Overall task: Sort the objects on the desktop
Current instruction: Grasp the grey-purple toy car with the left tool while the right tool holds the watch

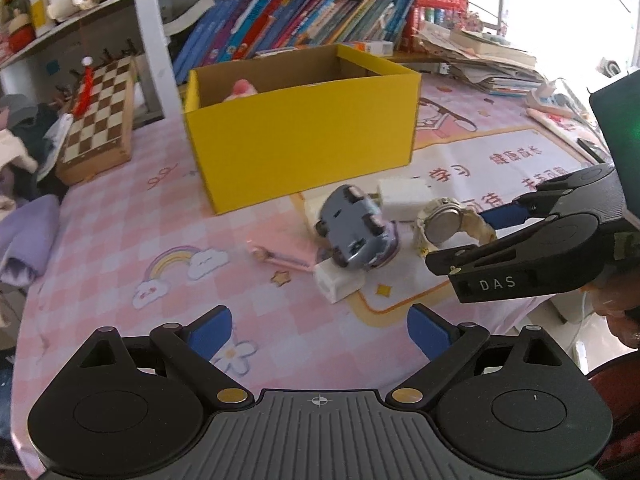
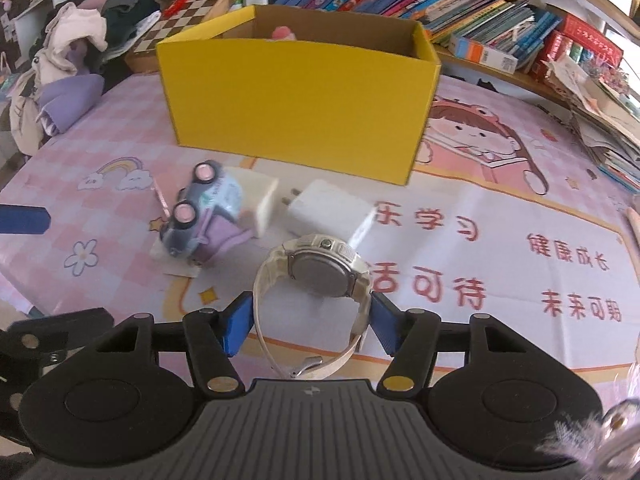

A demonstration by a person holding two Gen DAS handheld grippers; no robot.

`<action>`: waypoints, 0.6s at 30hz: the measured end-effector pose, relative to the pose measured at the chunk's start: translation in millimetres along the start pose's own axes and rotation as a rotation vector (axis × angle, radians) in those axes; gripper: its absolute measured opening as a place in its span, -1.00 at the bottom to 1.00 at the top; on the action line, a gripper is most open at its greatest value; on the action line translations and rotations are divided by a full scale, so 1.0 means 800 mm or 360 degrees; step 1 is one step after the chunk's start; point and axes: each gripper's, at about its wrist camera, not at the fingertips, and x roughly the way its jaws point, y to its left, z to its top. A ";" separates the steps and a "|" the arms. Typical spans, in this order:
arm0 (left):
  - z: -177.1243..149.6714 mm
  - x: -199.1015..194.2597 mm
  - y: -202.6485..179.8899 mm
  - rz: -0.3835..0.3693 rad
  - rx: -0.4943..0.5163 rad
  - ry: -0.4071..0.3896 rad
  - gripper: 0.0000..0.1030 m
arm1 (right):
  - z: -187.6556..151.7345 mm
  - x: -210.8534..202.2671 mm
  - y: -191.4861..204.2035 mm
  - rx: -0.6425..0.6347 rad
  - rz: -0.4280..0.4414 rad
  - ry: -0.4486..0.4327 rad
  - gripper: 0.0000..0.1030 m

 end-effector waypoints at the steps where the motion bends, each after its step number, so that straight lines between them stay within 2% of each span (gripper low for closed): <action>1: 0.002 0.002 -0.002 -0.0006 0.0006 -0.0002 0.85 | 0.000 -0.001 -0.003 -0.0001 -0.0006 -0.0002 0.15; 7: 0.016 0.016 -0.015 -0.0007 0.0066 -0.0052 0.77 | 0.002 -0.006 -0.019 -0.0008 -0.0010 -0.0021 0.15; 18: 0.039 0.048 -0.028 0.0000 0.0100 -0.0046 0.55 | 0.012 -0.008 -0.040 -0.0033 -0.0010 -0.0043 0.15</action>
